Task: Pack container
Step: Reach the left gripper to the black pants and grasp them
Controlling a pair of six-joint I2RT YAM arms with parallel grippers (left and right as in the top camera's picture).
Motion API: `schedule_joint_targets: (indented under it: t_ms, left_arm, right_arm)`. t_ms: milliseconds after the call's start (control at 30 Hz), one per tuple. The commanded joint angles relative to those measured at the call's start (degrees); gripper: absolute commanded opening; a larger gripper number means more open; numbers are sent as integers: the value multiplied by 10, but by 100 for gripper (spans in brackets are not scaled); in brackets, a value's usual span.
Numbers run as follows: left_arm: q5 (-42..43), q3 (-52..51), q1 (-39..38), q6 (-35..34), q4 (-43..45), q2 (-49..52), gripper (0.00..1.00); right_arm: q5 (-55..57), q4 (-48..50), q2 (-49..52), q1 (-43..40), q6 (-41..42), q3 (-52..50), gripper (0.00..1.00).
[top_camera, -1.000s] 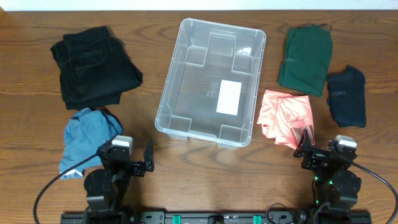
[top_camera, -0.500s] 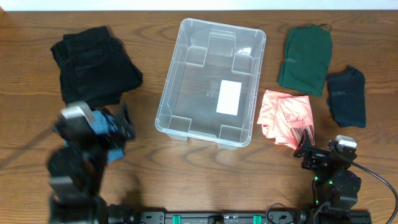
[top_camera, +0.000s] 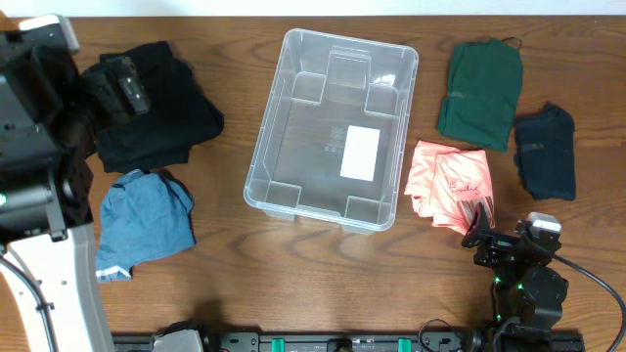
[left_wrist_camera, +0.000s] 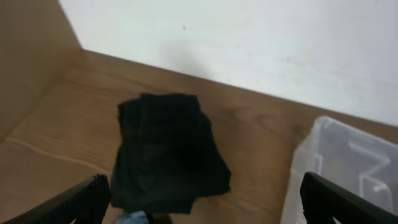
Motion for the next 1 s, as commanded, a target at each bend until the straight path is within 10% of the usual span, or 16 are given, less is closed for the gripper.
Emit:
schedule_joint_targets:
  t_ms: [0,133,533,967]
  left_arm:
    - [-31,14,9,1,-15,8,98]
    - [-49,14,62,-70,-31,39,98]
    - [366,14,310,-35,-16,275,98]
    - [349,14,328,17,73,385,98]
  right_arm:
    - [2,0,-2,6,6,-2,99]
    - [2,0,-2,6,6,-2,99]
    - [2,0,-2,6,6,-2,99]
    - [2,0,-2,6,6,-2,99]
